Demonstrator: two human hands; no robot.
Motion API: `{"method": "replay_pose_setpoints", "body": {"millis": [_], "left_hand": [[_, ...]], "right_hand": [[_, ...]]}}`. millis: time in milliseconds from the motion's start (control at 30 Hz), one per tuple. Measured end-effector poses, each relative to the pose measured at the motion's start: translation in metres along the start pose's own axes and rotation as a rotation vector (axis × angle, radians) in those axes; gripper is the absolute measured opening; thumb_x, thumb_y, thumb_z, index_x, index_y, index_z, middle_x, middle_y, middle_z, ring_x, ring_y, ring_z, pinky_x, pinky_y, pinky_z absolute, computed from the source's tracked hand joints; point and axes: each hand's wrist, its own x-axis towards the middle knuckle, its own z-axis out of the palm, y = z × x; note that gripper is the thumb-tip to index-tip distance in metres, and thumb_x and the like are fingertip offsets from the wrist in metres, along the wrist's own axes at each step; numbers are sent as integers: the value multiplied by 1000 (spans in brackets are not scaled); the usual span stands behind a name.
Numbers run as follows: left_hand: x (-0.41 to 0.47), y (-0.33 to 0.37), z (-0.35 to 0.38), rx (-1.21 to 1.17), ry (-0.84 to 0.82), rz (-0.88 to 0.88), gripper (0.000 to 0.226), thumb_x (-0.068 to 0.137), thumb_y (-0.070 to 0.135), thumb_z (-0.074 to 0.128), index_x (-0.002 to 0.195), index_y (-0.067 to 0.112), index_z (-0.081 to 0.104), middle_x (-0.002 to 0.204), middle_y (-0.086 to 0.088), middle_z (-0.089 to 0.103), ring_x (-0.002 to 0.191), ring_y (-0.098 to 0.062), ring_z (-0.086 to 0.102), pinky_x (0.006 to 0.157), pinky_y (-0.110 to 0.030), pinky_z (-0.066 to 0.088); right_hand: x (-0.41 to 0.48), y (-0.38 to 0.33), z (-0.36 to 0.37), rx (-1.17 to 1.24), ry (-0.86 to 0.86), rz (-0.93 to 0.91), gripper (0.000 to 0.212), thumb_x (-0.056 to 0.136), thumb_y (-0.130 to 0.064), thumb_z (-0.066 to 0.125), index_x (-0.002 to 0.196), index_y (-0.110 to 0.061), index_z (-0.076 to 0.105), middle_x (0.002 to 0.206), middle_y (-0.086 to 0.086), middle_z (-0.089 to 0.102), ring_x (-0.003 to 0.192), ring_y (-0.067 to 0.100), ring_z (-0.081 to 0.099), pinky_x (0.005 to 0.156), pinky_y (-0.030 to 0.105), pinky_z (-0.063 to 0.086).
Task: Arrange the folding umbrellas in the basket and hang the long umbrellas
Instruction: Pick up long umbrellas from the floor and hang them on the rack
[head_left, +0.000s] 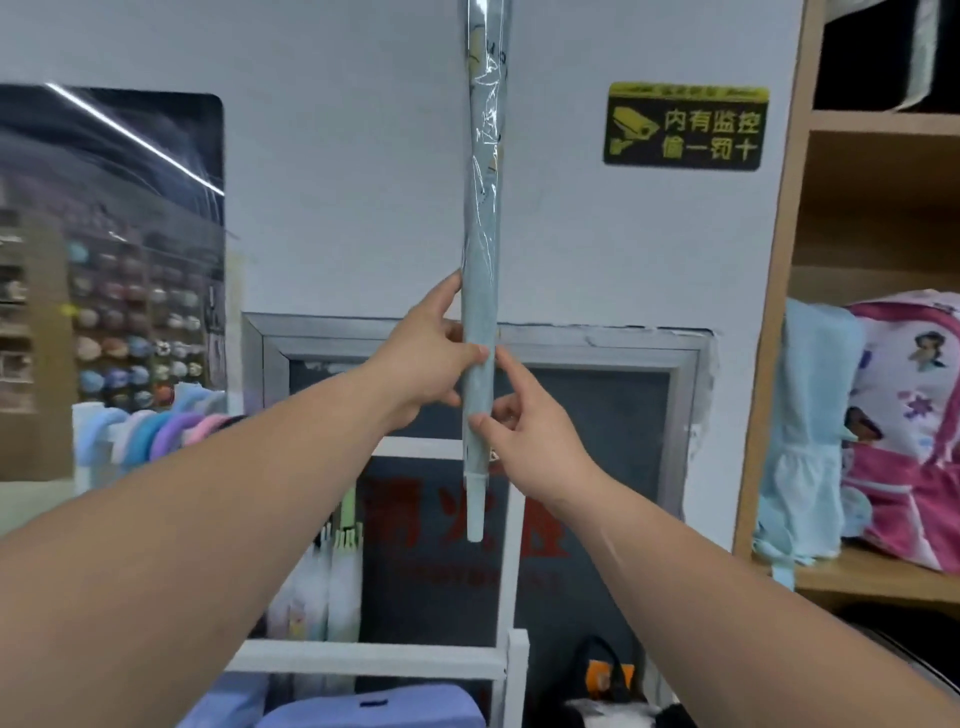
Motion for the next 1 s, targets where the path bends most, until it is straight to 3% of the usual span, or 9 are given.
{"method": "replay_pose_setpoints", "body": {"millis": [233, 367, 567, 767, 1000], "left_hand": [[47, 4, -55, -1, -44, 77, 85, 92, -2, 64, 150, 50, 30, 102, -16, 70, 91, -29, 75, 59, -43, 61], [75, 2, -81, 11, -75, 121, 85, 92, -1, 64, 149, 53, 30, 105, -15, 69, 93, -27, 74, 68, -52, 63], [96, -14, -103, 12, -81, 144, 85, 94, 3, 65, 147, 57, 29, 108, -10, 67, 97, -24, 72, 69, -50, 64], [98, -45, -105, -5, -17, 129, 84, 95, 4, 63, 145, 61, 28, 110, -11, 65, 97, -27, 72, 70, -47, 64], [82, -76, -105, -1, 8, 43, 86, 94, 3, 65, 148, 57, 26, 108, -10, 68, 91, -22, 74, 66, -46, 64]], "right_hand": [[62, -25, 30, -31, 75, -15, 83, 94, -19, 65, 140, -71, 19, 91, 13, 66, 86, 27, 70, 76, 47, 62], [95, -34, 48, -11, 89, 3, 81, 96, -18, 62, 142, -70, 20, 93, 5, 66, 90, 22, 70, 79, 45, 62], [122, -29, 72, 13, 107, 35, 79, 96, -18, 61, 143, -68, 21, 88, -3, 67, 93, 18, 71, 79, 44, 62], [131, -8, 90, -16, 73, 36, 81, 96, -15, 61, 145, -64, 20, 89, 4, 66, 88, 22, 71, 78, 45, 63], [120, 18, 104, -9, -53, 71, 82, 97, -14, 61, 146, -64, 18, 98, 12, 67, 98, 29, 68, 81, 49, 62]]}}
